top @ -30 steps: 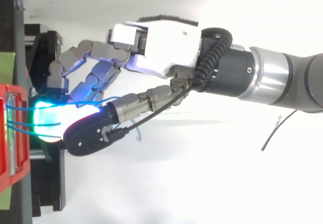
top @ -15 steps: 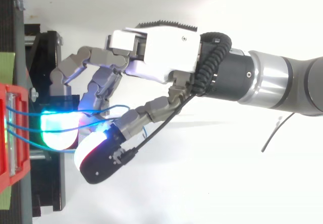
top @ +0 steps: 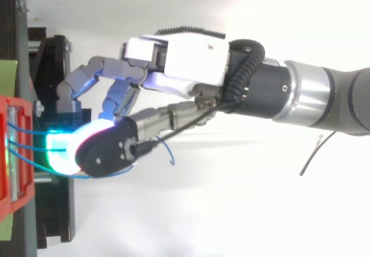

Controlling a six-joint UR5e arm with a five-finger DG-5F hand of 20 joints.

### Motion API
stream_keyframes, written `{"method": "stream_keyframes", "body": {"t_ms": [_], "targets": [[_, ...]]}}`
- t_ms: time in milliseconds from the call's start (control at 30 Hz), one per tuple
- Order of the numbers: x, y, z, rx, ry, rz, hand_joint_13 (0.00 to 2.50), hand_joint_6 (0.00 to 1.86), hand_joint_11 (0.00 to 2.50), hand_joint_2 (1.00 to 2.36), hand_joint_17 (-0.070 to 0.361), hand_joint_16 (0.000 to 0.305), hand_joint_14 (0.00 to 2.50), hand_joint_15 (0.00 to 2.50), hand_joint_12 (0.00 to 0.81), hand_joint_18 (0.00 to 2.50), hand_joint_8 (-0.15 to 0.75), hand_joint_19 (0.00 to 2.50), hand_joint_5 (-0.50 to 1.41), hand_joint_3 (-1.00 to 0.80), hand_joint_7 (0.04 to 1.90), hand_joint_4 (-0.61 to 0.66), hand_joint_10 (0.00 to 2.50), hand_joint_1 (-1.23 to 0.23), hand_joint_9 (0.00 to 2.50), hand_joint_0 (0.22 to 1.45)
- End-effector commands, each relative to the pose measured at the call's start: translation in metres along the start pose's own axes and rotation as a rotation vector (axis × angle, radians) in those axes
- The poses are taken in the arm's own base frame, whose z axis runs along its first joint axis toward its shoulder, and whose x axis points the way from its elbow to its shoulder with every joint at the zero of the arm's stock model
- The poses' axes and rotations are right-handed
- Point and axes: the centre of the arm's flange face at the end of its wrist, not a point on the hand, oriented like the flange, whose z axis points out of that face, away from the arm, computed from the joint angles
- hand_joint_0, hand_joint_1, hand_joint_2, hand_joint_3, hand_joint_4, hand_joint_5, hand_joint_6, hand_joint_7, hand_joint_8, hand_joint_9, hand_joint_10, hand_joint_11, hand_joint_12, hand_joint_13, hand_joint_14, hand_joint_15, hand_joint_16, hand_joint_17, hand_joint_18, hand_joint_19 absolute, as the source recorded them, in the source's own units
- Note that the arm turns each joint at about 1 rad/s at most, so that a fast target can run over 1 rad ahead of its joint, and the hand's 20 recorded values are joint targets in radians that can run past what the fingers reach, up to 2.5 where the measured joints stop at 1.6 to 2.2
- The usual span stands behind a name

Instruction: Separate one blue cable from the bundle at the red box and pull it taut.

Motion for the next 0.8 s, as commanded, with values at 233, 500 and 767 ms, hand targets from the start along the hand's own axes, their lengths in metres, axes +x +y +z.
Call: {"method": "stream_keyframes", "body": {"t_ms": [233,500,767], "targets": [[0.0010,0.0035,0.0029,0.000,0.003,-0.006,1.37,0.86,1.57,1.02,0.130,0.058,0.02,1.29,0.429,1.21,0.356,0.86,-0.17,-0.20,0.99,0.18,0.48,-0.64,1.20,0.61],[0.0008,0.0041,0.0034,-0.001,0.000,-0.010,1.29,0.92,1.56,1.02,0.122,0.054,0.02,1.27,0.421,1.15,0.337,0.83,-0.21,-0.22,0.96,0.13,0.67,-0.83,1.07,0.68],[0.0012,0.0035,0.0029,0.000,0.005,-0.029,1.26,0.93,1.55,1.00,0.120,0.053,0.02,1.23,0.424,1.12,0.345,0.77,-0.20,-0.50,0.95,0.15,0.67,-0.92,1.07,0.81]]}}
